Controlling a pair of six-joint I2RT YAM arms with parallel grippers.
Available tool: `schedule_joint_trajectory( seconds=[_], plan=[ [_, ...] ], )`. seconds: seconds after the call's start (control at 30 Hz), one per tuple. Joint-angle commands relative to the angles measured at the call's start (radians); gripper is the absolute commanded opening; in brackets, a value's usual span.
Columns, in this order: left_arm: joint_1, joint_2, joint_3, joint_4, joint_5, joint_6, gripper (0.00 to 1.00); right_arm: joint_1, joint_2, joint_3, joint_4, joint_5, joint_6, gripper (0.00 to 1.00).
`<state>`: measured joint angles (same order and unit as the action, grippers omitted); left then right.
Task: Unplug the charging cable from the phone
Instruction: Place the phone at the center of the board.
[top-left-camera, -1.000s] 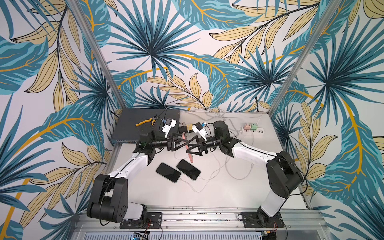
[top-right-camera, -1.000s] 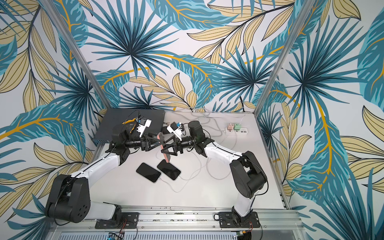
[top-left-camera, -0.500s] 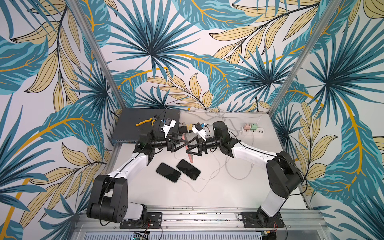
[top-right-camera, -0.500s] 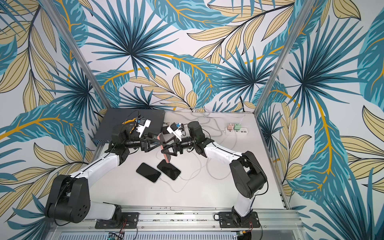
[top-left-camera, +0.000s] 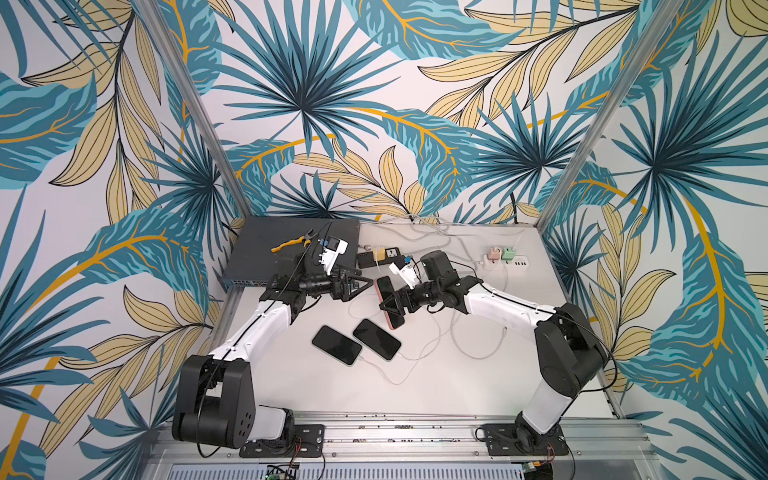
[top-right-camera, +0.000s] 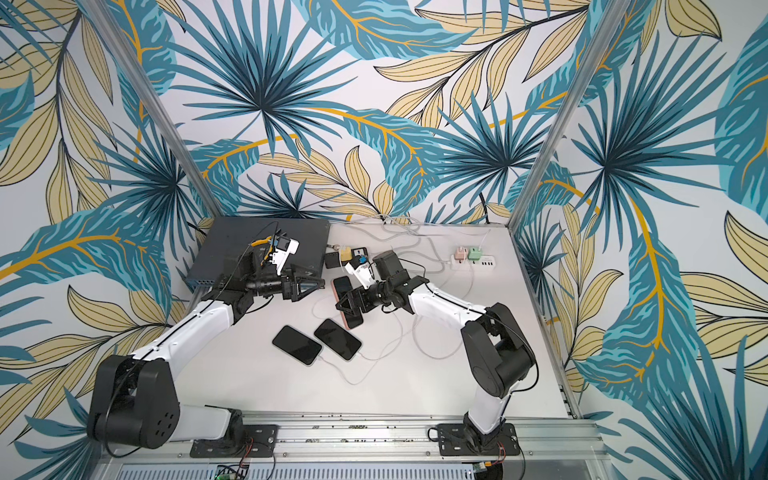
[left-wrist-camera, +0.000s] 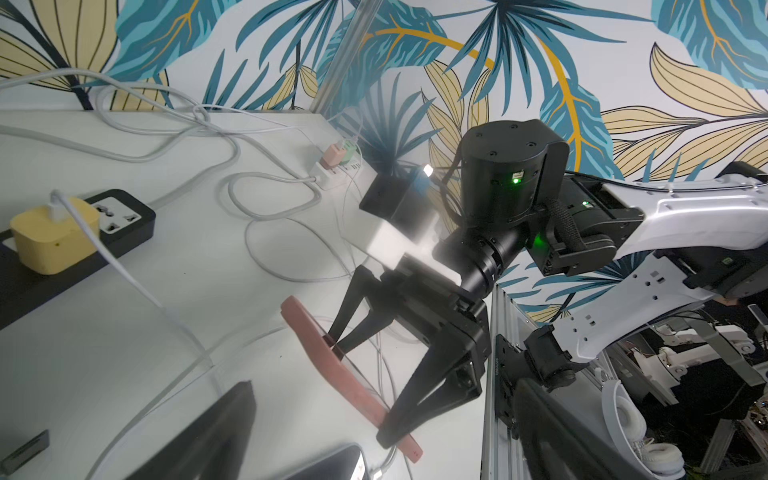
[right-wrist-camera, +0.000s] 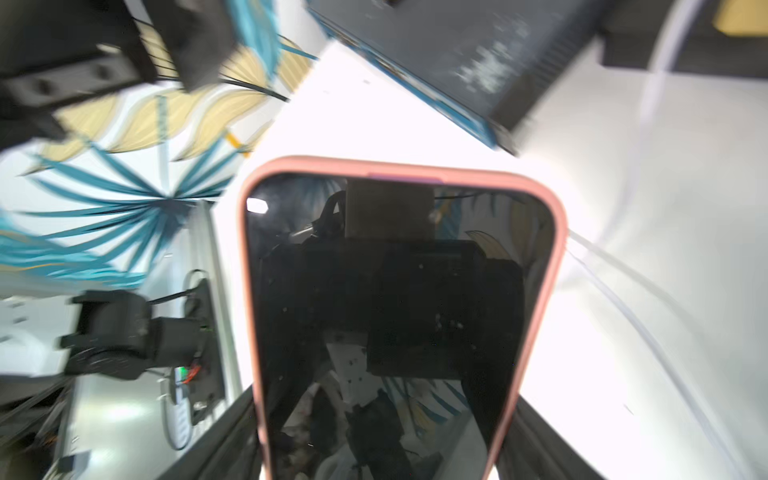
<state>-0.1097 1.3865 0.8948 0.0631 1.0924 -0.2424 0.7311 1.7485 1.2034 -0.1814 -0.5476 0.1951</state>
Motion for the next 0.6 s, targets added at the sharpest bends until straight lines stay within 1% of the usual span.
schedule_joint_trajectory(
  seconds=[0.0, 0.13, 0.2, 0.37, 0.57],
  plan=[
    [0.007, -0.028, 0.026, -0.053, -0.030, 0.054, 1.00, -0.002, -0.036, 0.029, -0.140, 0.188, 0.015, 0.56],
    [0.008, -0.027, 0.024, -0.060, -0.037, 0.062, 1.00, -0.031, -0.054, 0.004, -0.194, 0.268, 0.044, 0.60],
    [0.007, -0.026, 0.024, -0.060, -0.040, 0.062, 1.00, -0.055, -0.071, -0.017, -0.206, 0.296, 0.054, 0.60],
    [0.008, -0.029, 0.024, -0.067, -0.045, 0.071, 1.00, -0.158, -0.148, -0.109, -0.240, 0.413, 0.087, 0.61],
    [0.008, -0.025, 0.024, -0.071, -0.049, 0.075, 1.00, -0.251, -0.201, -0.183, -0.322, 0.554, 0.079, 0.63]
  ],
)
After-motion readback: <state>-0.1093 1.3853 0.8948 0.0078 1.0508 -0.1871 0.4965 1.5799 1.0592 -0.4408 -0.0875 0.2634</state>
